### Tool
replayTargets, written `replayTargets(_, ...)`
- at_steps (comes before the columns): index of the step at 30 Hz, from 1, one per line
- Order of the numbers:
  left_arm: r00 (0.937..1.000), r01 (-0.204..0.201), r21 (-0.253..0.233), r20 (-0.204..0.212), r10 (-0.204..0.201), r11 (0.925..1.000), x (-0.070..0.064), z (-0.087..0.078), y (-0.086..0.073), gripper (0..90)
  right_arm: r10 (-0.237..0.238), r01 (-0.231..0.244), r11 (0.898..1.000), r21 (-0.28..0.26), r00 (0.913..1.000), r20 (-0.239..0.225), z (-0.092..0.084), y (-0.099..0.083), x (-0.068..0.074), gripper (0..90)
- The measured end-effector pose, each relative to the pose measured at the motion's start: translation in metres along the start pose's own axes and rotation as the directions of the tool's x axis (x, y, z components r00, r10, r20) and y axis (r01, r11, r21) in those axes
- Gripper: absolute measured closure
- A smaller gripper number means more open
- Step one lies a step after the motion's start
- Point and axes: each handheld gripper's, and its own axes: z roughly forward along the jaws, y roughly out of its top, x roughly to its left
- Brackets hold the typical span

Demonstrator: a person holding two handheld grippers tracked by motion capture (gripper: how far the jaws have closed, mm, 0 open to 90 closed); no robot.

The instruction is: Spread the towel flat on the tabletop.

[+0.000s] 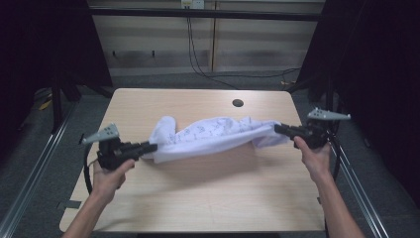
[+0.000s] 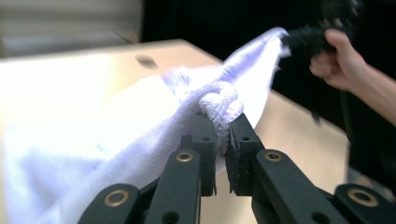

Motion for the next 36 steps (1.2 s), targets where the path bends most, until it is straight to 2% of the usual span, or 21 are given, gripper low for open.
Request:
replayTargets(3, 0.9991, 0.0, 0.057, 0.041, -0.002, 0.9983, -0.009, 0.01, -0.019, 83.4, 0.011, -0.012, 0.997, 0.073, 0.9997, 0.023, -0.004, -0.028, -0.003, 86.2)
replayTargets(4, 0.9982, 0.015, 0.077, 0.057, -0.02, 0.9969, -0.011, 0.014, -0.023, 83.0, 0.02, -0.023, 0.996, 0.086, 0.9994, 0.027, -0.006, -0.038, -0.006, 86.2)
replayTargets(7, 0.994, -0.006, 0.125, 0.109, -0.008, 0.9922, -0.02, 0.025, -0.03, 78.9, 0.031, -0.037, 0.995, 0.092, 0.9974, 0.065, -0.012, -0.055, -0.013, 86.0)
replayTargets(10, 0.9897, -0.002, 0.13, 0.142, -0.017, 0.9916, -0.024, 0.03, -0.029, 75.4, 0.044, -0.054, 0.995, 0.082, 0.9926, 0.113, -0.015, -0.062, -0.025, 84.8)
replayTargets(11, 0.9904, -0.001, 0.123, 0.137, -0.016, 0.9924, -0.024, 0.029, -0.029, 74.1, 0.055, -0.064, 0.995, 0.071, 0.9901, 0.129, -0.017, -0.064, -0.028, 81.5)
replayTargets(13, 0.9885, 0.008, 0.099, 0.149, -0.022, 0.9951, -0.022, 0.023, -0.028, 68.2, 0.051, -0.061, 0.997, 0.055, 0.9861, 0.158, -0.019, -0.065, -0.026, 63.3)
replayTargets(15, 0.9905, 0.004, 0.072, 0.137, -0.014, 0.9974, -0.018, 0.014, -0.027, 62.1, 0.042, -0.05, 0.997, 0.051, 0.9879, 0.149, -0.021, -0.064, -0.019, 55.7)
replayTargets(18, 0.997, 0.018, 0.052, 0.074, -0.022, 0.9985, -0.006, 0.002, -0.028, 60.2, 0.015, -0.023, 0.998, 0.055, 0.9915, 0.129, -0.023, -0.062, -0.004, 51.1)
replayTargets(21, 0.9999, 0.015, 0.077, -0.003, -0.015, 0.9969, 0.011, 0.004, -0.034, 61.6, -0.019, 0.013, 0.998, 0.067, 0.996, 0.087, -0.021, -0.06, 0.017, 50.1)
replayTargets(23, 0.999, 0.023, 0.14, -0.042, -0.017, 0.9899, 0.032, 0.015, -0.042, 65.8, -0.041, 0.036, 0.995, 0.09, 0.9977, 0.054, -0.014, -0.061, 0.03, 49.5)
replayTargets(24, 0.9972, 0.025, 0.158, -0.074, -0.014, 0.9871, 0.04, 0.021, -0.045, 67.8, -0.043, 0.041, 0.994, 0.1, 0.9987, 0.026, -0.008, -0.063, 0.038, 49.4)
replayTargets(26, 0.995, 0.071, 0.181, -0.083, -0.056, 0.9809, 0.058, 0.032, -0.051, 67.9, -0.061, 0.062, 0.991, 0.123, 0.9981, -0.009, 0.004, -0.066, 0.049, 49.4)
replayTargets(28, 0.9925, 0.083, 0.22, -0.106, -0.061, 0.9719, 0.068, 0.044, -0.057, 64.7, -0.083, 0.092, 0.983, 0.161, 0.9947, -0.06, 0.021, -0.071, 0.063, 49.4)
replayTargets(30, 0.9929, 0.08, 0.263, -0.106, -0.054, 0.9615, 0.071, 0.051, -0.062, 60.5, -0.094, 0.112, 0.976, 0.186, 0.9903, -0.102, 0.034, -0.075, 0.076, 49.3)
replayTargets(31, 0.9937, 0.068, 0.301, -0.106, -0.037, 0.9511, 0.071, 0.054, -0.064, 61.3, -0.1, 0.123, 0.973, 0.195, 0.9874, -0.123, 0.041, -0.076, 0.081, 49.2)
replayTargets(32, 0.9946, 0.051, 0.331, -0.103, -0.018, 0.9422, 0.07, 0.057, -0.068, 64.3, -0.105, 0.132, 0.97, 0.203, 0.9845, -0.141, 0.046, -0.078, 0.087, 49.1)
replayTargets(33, 0.9961, 0.043, 0.357, -0.088, -0.013, 0.9332, 0.068, 0.059, -0.071, 73.1, -0.109, 0.141, 0.967, 0.21, 0.9819, -0.154, 0.051, -0.08, 0.093, 48.7)
replayTargets(34, 0.9958, 0.028, 0.363, -0.091, 0.006, 0.9313, 0.065, 0.058, -0.073, 79.8, -0.115, 0.153, 0.963, 0.22, 0.9781, -0.173, 0.055, -0.082, 0.098, 48.6)
replayTargets(35, 0.996, 0.025, 0.376, -0.088, 0.009, 0.9264, 0.061, 0.057, -0.074, 84.6, -0.122, 0.161, 0.96, 0.227, 0.9763, -0.179, 0.057, -0.084, 0.103, 48.6)
replayTargets(36, 0.9965, 0.014, 0.395, -0.081, 0.02, 0.9184, 0.056, 0.055, -0.074, 85.9, -0.135, 0.177, 0.955, 0.238, 0.9739, -0.182, 0.058, -0.086, 0.108, 48.6)
